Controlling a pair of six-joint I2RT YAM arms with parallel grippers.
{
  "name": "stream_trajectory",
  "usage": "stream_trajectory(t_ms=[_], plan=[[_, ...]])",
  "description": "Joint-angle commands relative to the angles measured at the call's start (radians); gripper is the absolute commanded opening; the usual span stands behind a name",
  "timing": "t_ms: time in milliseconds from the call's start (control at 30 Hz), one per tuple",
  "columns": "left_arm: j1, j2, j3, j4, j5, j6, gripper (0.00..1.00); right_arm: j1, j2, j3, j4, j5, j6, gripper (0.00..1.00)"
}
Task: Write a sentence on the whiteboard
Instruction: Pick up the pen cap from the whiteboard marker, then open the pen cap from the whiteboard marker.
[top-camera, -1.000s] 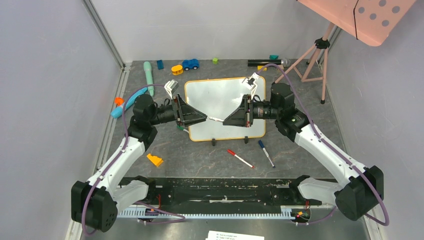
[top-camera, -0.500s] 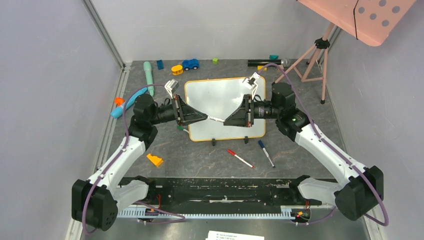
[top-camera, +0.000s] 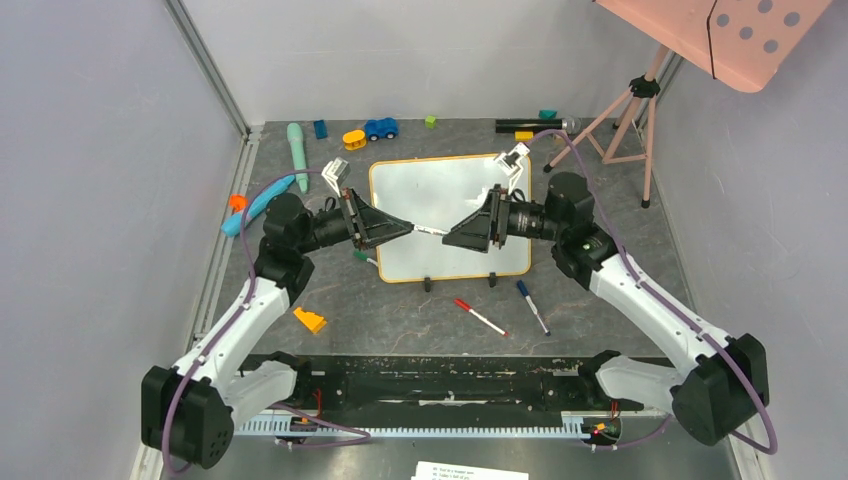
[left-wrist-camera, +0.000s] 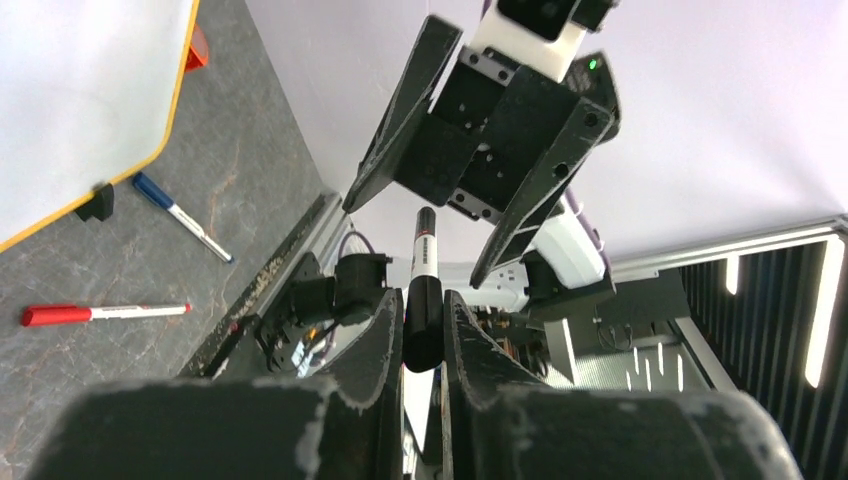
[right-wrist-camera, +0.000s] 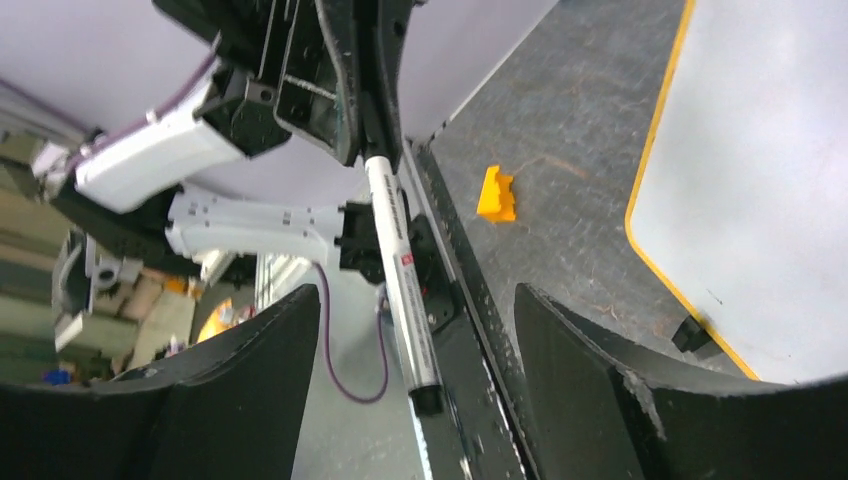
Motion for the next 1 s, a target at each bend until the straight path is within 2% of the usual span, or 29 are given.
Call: stream_trajectory(t_ms=[0,67,167,300,633,733,967], plan=[[-0.012,-0.061,-0.045,0.142,-0.141,-0.108,0.02,-0.001,-0.099,-0.168,0.425,0.212,0.348,0.76],[-0.021,-0.06,-0.052,0.176,-0.173,-0.138,0.02,-0.001,-0.109,-0.221,0.545,0.274,0.443,0.76],[-0.042,-0.039,-0.04,0.189,-0.186,-0.148,0.02,0.0,-0.072,-0.183,0.53,0.256,0.45,0.62],[-0.066,-0.003,-0.023,0.191,-0.183,-0.142,0.02,0.005,-0.035,-0.159,0.551,0.238,0.471,0.61],[-0.1,0.059,0.01,0.196,-0.17,-0.13,0.02,0.031,0.044,-0.142,0.614,0.141,0.555,0.45],[-0.102,0.072,0.021,0.199,-0.153,-0.128,0.02,0.032,0.049,-0.142,0.611,0.129,0.555,0.43],[-0.102,0.102,0.056,0.151,-0.085,-0.099,0.02,0.032,0.072,-0.138,0.616,0.064,0.565,0.44]])
